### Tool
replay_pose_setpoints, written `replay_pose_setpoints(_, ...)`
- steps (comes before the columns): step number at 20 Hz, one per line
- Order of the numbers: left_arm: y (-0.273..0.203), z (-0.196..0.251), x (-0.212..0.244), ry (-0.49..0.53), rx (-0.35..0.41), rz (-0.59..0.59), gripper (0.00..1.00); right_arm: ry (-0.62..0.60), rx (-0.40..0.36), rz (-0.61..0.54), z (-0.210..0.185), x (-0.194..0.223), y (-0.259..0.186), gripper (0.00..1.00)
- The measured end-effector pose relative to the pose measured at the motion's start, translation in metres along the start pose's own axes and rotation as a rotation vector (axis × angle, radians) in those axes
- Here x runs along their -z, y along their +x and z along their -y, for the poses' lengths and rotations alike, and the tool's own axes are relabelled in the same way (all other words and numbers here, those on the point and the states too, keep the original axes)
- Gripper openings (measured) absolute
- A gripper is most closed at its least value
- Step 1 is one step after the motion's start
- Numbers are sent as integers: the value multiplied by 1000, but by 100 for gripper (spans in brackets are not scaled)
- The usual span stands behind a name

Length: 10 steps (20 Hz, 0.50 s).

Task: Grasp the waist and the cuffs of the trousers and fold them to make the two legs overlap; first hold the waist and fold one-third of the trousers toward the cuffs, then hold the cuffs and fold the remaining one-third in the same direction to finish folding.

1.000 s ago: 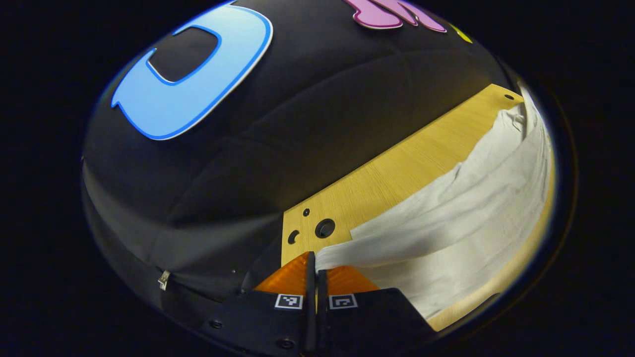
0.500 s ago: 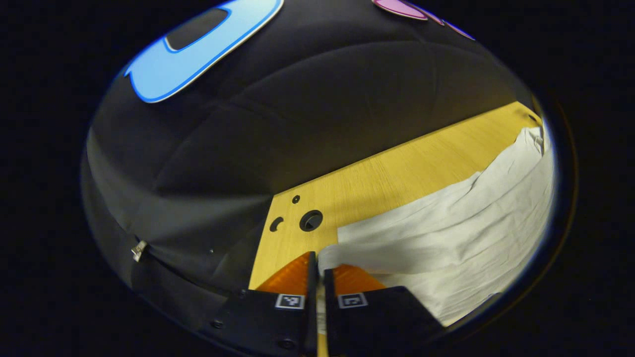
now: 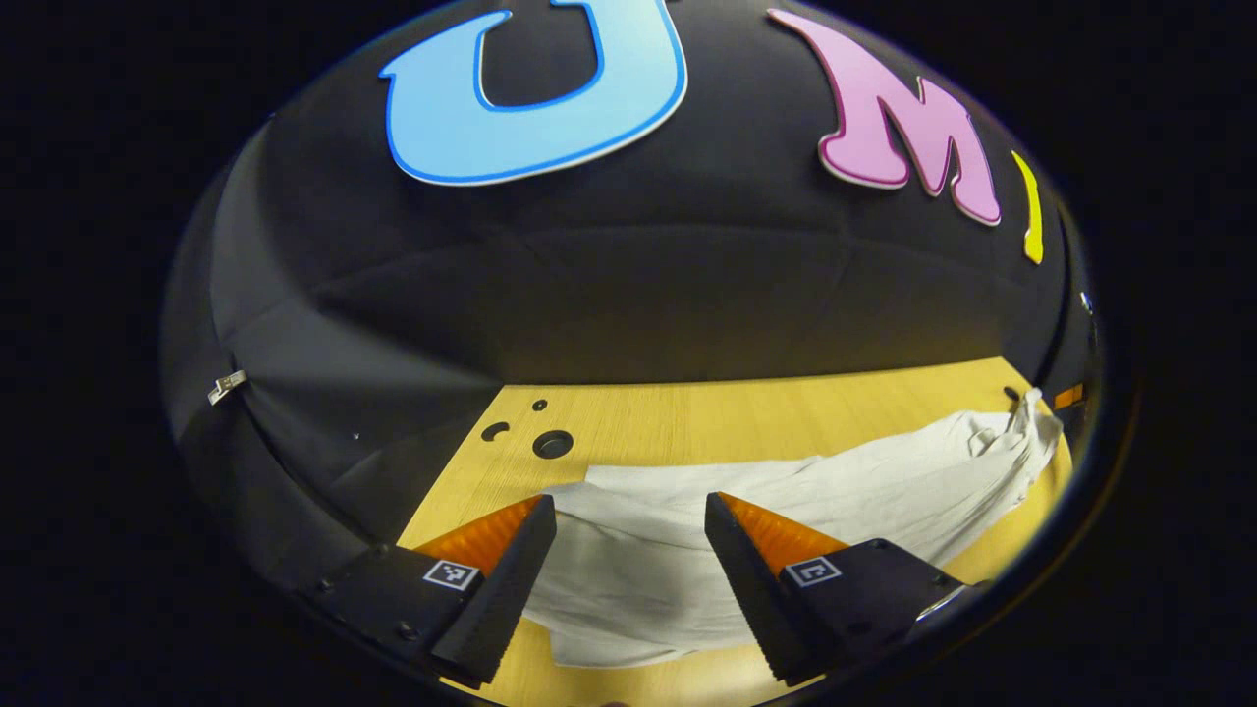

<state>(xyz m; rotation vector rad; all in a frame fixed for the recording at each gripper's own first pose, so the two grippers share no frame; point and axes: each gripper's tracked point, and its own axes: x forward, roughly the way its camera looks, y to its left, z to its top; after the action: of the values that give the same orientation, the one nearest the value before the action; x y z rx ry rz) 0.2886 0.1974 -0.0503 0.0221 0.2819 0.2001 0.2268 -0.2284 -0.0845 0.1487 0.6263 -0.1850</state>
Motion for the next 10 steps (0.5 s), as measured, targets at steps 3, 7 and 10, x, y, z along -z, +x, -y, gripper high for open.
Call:
replay_pose_setpoints(3, -40, 8, -12, -56, 16, 30, 97, 159, 27, -9, 12, 17, 9, 99)
replay_pose_setpoints(7, -56, 9, -9, -87, 11, 16, 97, 151, 47, -1, 7, 33, 24, 99)
replay_pose_setpoints(10, -73, 8, -6, -75, 1, 12, 97, 110, 78, -15, 5, 49, 36, 100)
